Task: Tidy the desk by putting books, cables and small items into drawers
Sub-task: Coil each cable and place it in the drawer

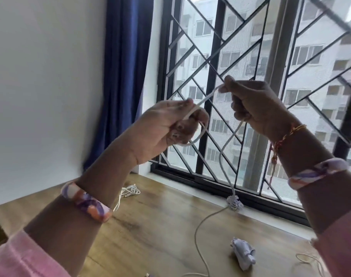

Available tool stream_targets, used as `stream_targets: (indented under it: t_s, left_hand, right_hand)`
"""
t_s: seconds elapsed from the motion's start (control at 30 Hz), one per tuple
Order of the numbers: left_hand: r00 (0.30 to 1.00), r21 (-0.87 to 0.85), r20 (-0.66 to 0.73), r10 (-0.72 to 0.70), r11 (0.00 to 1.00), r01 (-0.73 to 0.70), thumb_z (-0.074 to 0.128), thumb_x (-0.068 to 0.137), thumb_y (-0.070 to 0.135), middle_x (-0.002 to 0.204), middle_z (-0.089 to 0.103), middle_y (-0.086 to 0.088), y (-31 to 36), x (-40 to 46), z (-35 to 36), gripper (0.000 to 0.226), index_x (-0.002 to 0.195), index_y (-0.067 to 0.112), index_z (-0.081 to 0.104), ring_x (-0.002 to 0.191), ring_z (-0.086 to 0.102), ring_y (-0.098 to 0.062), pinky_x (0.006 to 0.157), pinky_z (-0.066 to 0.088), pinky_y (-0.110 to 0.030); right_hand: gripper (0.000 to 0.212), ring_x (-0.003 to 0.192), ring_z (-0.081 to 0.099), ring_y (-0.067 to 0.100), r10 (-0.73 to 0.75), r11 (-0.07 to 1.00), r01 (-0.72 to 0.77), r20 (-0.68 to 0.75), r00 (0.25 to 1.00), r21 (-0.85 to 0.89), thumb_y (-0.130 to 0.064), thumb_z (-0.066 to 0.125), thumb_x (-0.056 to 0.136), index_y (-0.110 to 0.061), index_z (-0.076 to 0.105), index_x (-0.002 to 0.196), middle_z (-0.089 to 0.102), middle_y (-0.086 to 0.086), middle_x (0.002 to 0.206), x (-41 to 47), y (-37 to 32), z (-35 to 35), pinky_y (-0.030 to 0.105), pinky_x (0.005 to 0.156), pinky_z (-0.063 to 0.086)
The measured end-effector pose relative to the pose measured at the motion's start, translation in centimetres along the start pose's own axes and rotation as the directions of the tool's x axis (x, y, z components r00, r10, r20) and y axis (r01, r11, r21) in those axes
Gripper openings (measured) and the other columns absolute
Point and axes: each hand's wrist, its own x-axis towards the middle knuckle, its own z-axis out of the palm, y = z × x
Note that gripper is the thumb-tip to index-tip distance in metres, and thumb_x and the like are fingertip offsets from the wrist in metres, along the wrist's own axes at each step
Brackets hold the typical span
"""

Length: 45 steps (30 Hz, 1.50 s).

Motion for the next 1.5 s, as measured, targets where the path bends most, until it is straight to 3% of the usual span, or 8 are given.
stream_targets:
  t_s: [0.23, 0.4, 0.6, 0.77, 1.07, 1.3, 1.4, 1.5]
  left_hand:
    - [0.786, -0.632, -0.617, 0.041, 0.569, -0.526, 0.036, 0.100, 0.021, 0.061, 0.064, 0.000, 1.7, 2.8, -1.4, 0.031, 0.075, 0.011, 0.051, 0.049, 0.061, -0.007, 0.054, 0.052, -0.019]
    - [0.381, 0.418, -0.780, 0.496, 0.867, -0.271, 0.035, 0.098, 0.013, 0.074, 0.066, -0.001, -2.4, 4.1, -4.8, 0.027, 0.074, 0.018, 0.048, 0.062, 0.068, -0.009, 0.068, 0.056, -0.030]
    - [0.974, 0.772, -0.173, 0.145, 0.634, 0.043, 0.042, 0.097, 0.019, 0.052, 0.059, 0.008, -4.4, 2.8, -2.9, 0.024, 0.078, 0.014, 0.057, 0.046, 0.056, -0.005, 0.054, 0.048, -0.023]
    - [0.999, -0.015, -0.043, 0.019, 1.000, -0.020, 0.039, 0.090, 0.033, 0.045, 0.039, 0.010, -2.5, 3.1, -0.6, 0.034, 0.075, 0.008, 0.057, 0.040, 0.036, -0.005, 0.045, 0.043, -0.019]
    - [0.831, -0.683, -0.555, -0.033, 0.588, -0.433, 0.037, 0.097, 0.012, 0.044, 0.054, 0.005, -2.1, 7.5, -0.3, 0.029, 0.070, 0.016, 0.047, 0.033, 0.048, -0.006, 0.045, 0.048, -0.019]
    - [0.541, -0.264, -0.841, -0.028, 0.894, -0.363, 0.035, 0.100, 0.014, 0.067, 0.063, 0.000, -5.1, 10.2, -5.6, 0.025, 0.079, 0.015, 0.048, 0.055, 0.061, -0.006, 0.061, 0.052, -0.018]
    - [0.740, 0.440, -0.619, 0.263, 0.897, 0.049, 0.041, 0.098, 0.012, 0.076, 0.063, -0.004, -7.2, 9.7, -4.8, 0.017, 0.089, 0.007, 0.056, 0.065, 0.062, -0.009, 0.064, 0.054, -0.016]
    - [0.980, 0.719, -0.199, -0.005, 0.678, 0.150, 0.038, 0.099, 0.013, 0.077, 0.063, -0.005, -7.3, 8.7, -3.4, 0.021, 0.088, 0.010, 0.055, 0.070, 0.062, -0.014, 0.061, 0.051, -0.017]
  right_hand:
    - [0.021, 0.041, 0.031, 0.005, -0.092, 0.907, 0.176, 0.227, 0.970, -0.384, -0.028, 0.054, 0.092, -0.014, 0.069, 0.088, 0.040, -0.002, 0.052, -4.3, 2.6, 4.1, 0.015, 0.040, 0.028]
    - [0.023, 0.052, 0.050, 0.015, -0.285, 0.511, 0.406, 0.297, 0.911, -0.758, -0.033, 0.046, 0.097, -0.024, 0.065, 0.105, 0.058, -0.004, 0.066, -6.3, 3.3, 4.1, 0.032, 0.056, 0.051]
    - [0.023, 0.043, 0.043, -0.003, -0.501, 0.437, 0.435, 0.189, 0.845, -0.787, -0.030, 0.049, 0.096, -0.023, 0.069, 0.102, 0.060, -0.009, 0.062, -4.0, 2.1, 1.3, 0.017, 0.044, 0.034]
    - [0.019, 0.047, 0.040, -0.001, -0.485, 0.626, 0.421, 0.095, 0.869, -0.656, -0.033, 0.053, 0.093, -0.026, 0.070, 0.092, 0.050, -0.014, 0.053, -2.1, 2.6, 0.5, 0.023, 0.049, 0.031]
    - [0.019, 0.064, 0.060, 0.014, -0.301, 0.682, 0.365, 0.211, 0.930, -0.634, -0.022, 0.049, 0.095, -0.020, 0.063, 0.108, 0.067, 0.002, 0.078, -2.2, 5.2, 2.3, 0.029, 0.061, 0.049]
    - [0.021, 0.053, 0.048, 0.015, -0.341, 0.540, 0.444, 0.296, 0.892, -0.715, -0.027, 0.048, 0.096, -0.024, 0.066, 0.105, 0.063, -0.002, 0.067, -1.9, 8.0, 1.7, 0.033, 0.053, 0.050]
    - [0.020, 0.051, 0.056, 0.019, -0.435, 0.499, 0.443, 0.226, 0.871, -0.745, -0.024, 0.049, 0.095, -0.023, 0.068, 0.101, 0.071, 0.002, 0.072, -0.7, 7.9, 0.9, 0.038, 0.051, 0.053]
    - [0.018, 0.051, 0.053, 0.011, -0.513, 0.491, 0.443, 0.162, 0.843, -0.750, -0.025, 0.053, 0.093, -0.023, 0.070, 0.097, 0.072, 0.000, 0.077, 0.6, 7.5, -0.2, 0.033, 0.050, 0.052]
